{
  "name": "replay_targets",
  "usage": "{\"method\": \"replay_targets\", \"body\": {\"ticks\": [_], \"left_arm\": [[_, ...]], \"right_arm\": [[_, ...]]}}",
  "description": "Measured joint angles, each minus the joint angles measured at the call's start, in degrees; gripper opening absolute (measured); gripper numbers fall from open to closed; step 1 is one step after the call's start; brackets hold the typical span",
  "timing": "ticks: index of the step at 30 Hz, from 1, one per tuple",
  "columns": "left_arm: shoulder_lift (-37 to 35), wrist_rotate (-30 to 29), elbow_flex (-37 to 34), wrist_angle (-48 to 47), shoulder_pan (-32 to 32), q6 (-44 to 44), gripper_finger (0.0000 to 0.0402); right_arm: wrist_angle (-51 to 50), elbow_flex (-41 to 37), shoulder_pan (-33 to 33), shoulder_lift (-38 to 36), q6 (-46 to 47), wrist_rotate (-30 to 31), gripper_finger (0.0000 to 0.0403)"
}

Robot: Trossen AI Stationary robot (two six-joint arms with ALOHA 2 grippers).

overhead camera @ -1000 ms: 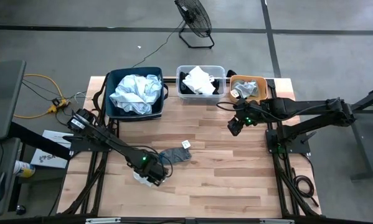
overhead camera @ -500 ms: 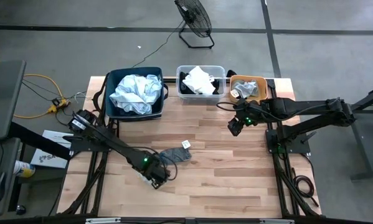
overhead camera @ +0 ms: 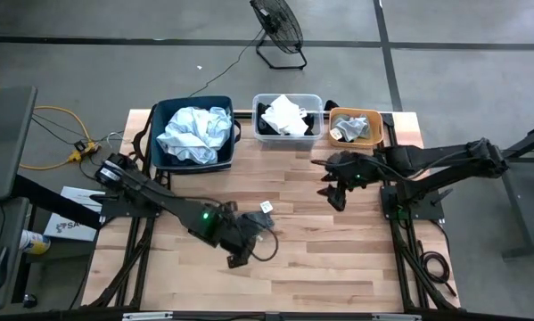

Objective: Pick & Place Cloths
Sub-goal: Put the white sock into the yellow bin

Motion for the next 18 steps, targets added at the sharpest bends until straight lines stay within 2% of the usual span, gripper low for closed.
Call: {"method": "replay_targets", "body": {"ticks": [7,14,18], "left_arm": [[-0.02,0.99,3.52,3.24,6.76,11.55,0.0006],[-0.07,9.48,5.03,12.23,11.29,25.57,0.0006],[-0.07,12.95,5.03,18.40,12.93,29.34,0.0006]], "right_arm": [[7.63,0.00,5.17,-0.01,-6.29,-0.62,0.0216],[16.51,0.00,8.93,0.00,-19.25,-0.73,0.0216],[19.81,0.00,9.36,0.35,-21.64,-0.73,0.0216]]}}
